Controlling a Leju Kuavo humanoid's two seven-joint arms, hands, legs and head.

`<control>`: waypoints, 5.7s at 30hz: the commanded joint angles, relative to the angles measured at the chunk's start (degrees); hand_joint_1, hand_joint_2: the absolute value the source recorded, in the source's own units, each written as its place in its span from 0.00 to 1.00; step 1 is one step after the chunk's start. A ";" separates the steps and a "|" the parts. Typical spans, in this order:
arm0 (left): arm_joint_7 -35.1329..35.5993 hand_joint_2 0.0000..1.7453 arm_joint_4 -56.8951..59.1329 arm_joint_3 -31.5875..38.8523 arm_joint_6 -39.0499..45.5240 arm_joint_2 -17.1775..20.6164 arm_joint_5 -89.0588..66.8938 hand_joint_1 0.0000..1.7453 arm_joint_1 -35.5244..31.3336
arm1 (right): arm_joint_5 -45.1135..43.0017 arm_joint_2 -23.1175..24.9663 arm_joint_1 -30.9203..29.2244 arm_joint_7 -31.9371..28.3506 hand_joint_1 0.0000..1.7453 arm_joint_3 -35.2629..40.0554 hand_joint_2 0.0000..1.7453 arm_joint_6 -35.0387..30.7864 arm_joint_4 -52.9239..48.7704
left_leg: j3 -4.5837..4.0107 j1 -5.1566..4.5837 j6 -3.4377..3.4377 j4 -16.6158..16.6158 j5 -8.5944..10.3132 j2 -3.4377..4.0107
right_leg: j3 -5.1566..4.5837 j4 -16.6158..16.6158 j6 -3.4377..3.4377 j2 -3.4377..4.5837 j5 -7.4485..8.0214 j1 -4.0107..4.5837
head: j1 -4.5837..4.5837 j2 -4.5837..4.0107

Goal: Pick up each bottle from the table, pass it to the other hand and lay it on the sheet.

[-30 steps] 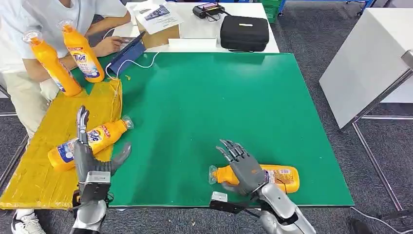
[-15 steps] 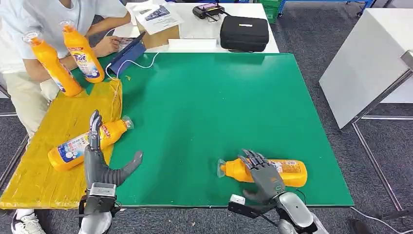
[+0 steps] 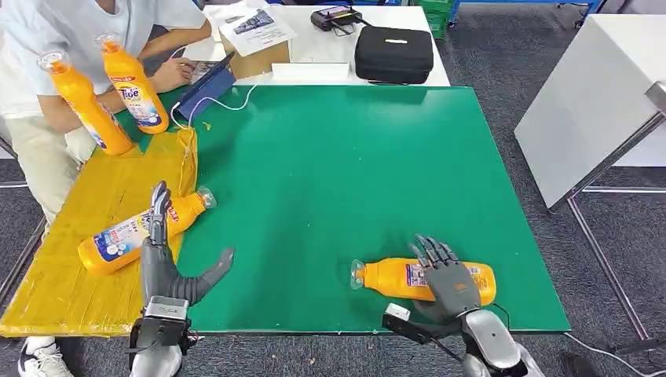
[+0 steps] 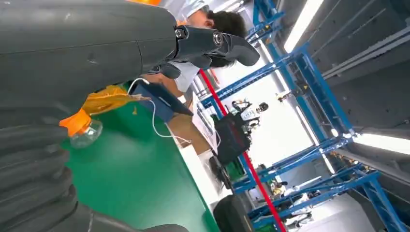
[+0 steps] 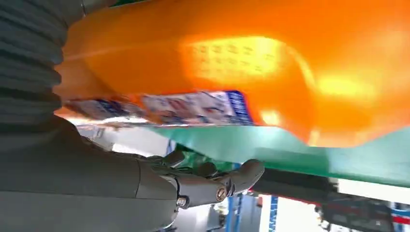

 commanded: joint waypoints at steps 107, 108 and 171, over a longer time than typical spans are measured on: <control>11.77 1.00 30.22 -9.06 -34.11 -0.51 28.33 0.00 -19.99 | -40.22 26.39 -16.57 -27.04 0.99 13.71 1.00 -10.84 24.29 | 0.16 0.13 -0.07 -0.04 -0.09 -0.07 | 0.22 -0.03 -0.09 0.08 -0.11 0.11 | 0.02 0.00; 11.68 1.00 29.86 -9.11 -34.09 -0.38 28.62 0.00 -19.81 | -40.49 26.39 -16.68 -27.25 1.00 13.63 1.00 -10.92 24.74 | 0.27 0.15 -0.11 -0.03 -0.14 -0.07 | 0.34 -0.04 -0.13 0.12 -0.16 0.13 | 0.00 0.00; 10.69 1.00 27.02 -7.78 -33.13 0.25 30.60 1.00 -17.70 | -39.97 25.96 -16.73 -27.30 1.00 12.99 1.00 -10.57 27.19 | 0.02 0.10 -0.05 -0.03 -0.03 -0.11 | 0.06 0.00 -0.07 0.01 -0.07 0.09 | 0.00 0.00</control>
